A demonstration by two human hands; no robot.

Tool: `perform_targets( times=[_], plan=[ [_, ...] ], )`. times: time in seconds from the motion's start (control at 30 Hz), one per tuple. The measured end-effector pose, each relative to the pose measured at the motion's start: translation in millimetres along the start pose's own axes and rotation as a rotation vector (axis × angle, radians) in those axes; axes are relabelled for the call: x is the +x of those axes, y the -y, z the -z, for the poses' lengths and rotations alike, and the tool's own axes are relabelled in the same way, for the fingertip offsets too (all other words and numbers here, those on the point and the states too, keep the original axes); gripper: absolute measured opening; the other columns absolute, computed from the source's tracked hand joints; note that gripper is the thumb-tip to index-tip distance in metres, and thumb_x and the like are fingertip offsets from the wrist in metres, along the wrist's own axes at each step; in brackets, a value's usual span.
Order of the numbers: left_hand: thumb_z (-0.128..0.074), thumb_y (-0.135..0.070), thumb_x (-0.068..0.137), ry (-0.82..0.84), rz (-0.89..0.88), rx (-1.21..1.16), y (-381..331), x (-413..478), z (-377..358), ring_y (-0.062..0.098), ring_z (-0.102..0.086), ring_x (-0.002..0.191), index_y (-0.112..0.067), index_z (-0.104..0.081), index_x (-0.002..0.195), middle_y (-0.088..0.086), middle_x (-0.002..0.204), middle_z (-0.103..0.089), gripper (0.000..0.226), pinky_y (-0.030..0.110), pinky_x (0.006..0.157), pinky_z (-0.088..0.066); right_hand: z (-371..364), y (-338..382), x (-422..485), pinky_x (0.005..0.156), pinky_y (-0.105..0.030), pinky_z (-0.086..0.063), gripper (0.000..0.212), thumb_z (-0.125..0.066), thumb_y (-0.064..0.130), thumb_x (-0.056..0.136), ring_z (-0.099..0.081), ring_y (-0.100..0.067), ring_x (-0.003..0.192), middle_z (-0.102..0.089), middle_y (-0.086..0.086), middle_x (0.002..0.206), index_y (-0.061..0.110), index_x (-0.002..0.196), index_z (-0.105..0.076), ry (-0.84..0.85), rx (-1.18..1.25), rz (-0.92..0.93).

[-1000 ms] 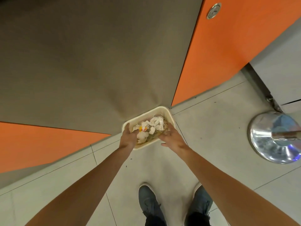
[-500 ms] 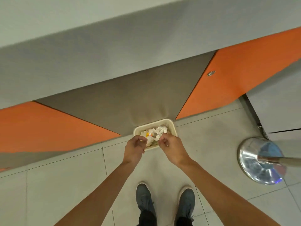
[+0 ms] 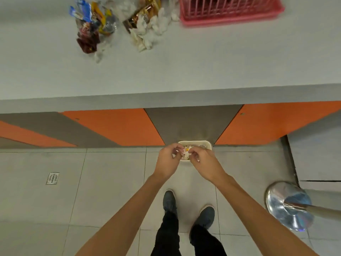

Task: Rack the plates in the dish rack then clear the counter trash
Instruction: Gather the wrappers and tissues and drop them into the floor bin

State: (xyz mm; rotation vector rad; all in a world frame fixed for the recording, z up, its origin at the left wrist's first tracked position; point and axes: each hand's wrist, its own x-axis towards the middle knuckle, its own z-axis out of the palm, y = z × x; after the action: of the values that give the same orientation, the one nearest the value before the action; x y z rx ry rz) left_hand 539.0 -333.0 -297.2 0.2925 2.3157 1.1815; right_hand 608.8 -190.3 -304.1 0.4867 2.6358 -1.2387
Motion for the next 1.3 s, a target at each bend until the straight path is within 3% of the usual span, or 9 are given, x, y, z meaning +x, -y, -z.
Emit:
perform_targets(
  times=[0.13,0.27,0.43,0.73,0.9,1.3],
  plan=[
    [-0.056,-0.002,0.090,-0.098,-0.037,-0.001,-46.1,-34.9,31.0,-0.005,-0.060,0.080,-0.016,-0.069,0.099,-0.008,0.090,-0.069,0.021,0.012,0.070,-0.046,41.8,49.0,-16.9,0.081,-0.032,-0.051,0.018,-0.056,0.025,0.093,-0.061,-0.013,0.092,-0.066,0.004,0.102,0.021,0.110,-0.063,-0.010,-0.056,0.128],
    [-0.057,-0.008,0.091,-0.191,-0.095,0.035,-83.2,-59.0,68.5,0.003,-0.064,0.073,-0.022,-0.069,0.094,-0.009,0.078,-0.070,0.019,0.029,0.072,-0.056,73.4,97.0,-28.6,0.081,-0.036,-0.054,0.016,-0.058,0.025,0.093,-0.060,-0.012,0.090,-0.064,0.004,0.101,0.022,0.107,-0.063,-0.031,-0.077,0.214],
    [-0.058,-0.017,0.093,-0.273,-0.169,0.064,-118.3,-76.7,106.6,0.007,-0.061,0.058,-0.025,-0.069,0.093,-0.009,0.071,-0.070,0.014,0.031,0.058,-0.054,108.3,140.9,-37.6,0.080,-0.027,-0.050,0.016,-0.055,0.024,0.096,-0.058,-0.008,0.090,-0.063,0.006,0.100,0.019,0.109,-0.064,-0.065,-0.082,0.324],
    [-0.053,-0.013,0.088,-0.379,-0.217,0.040,-157.1,-98.3,157.7,0.014,-0.065,0.067,-0.026,-0.068,0.094,-0.008,0.075,-0.070,0.020,0.035,0.065,-0.054,145.3,193.2,-30.3,0.080,-0.025,-0.049,0.018,-0.053,0.030,0.096,-0.058,-0.006,0.088,-0.063,0.008,0.096,0.021,0.110,-0.062,-0.067,-0.102,0.464],
    [-0.051,-0.008,0.090,-0.344,-0.222,-0.002,-168.7,-94.8,183.7,0.017,-0.061,0.057,-0.023,-0.067,0.093,-0.003,0.074,-0.069,0.022,0.040,0.061,-0.053,159.1,212.5,-15.0,0.079,-0.020,-0.047,0.019,-0.053,0.031,0.097,-0.057,-0.004,0.091,-0.062,0.008,0.099,0.023,0.111,-0.061,-0.068,-0.084,0.478],
    [-0.053,-0.008,0.094,-0.282,-0.237,0.003,-142.9,-5.0,266.5,0.016,-0.056,0.047,-0.019,-0.067,0.093,0.005,0.062,-0.066,0.018,0.028,0.054,-0.049,150.2,258.9,79.1,0.081,-0.021,-0.050,0.017,-0.055,0.027,0.096,-0.059,-0.005,0.092,-0.065,0.006,0.099,0.019,0.107,-0.065,-0.048,-0.047,0.434]
  ],
)
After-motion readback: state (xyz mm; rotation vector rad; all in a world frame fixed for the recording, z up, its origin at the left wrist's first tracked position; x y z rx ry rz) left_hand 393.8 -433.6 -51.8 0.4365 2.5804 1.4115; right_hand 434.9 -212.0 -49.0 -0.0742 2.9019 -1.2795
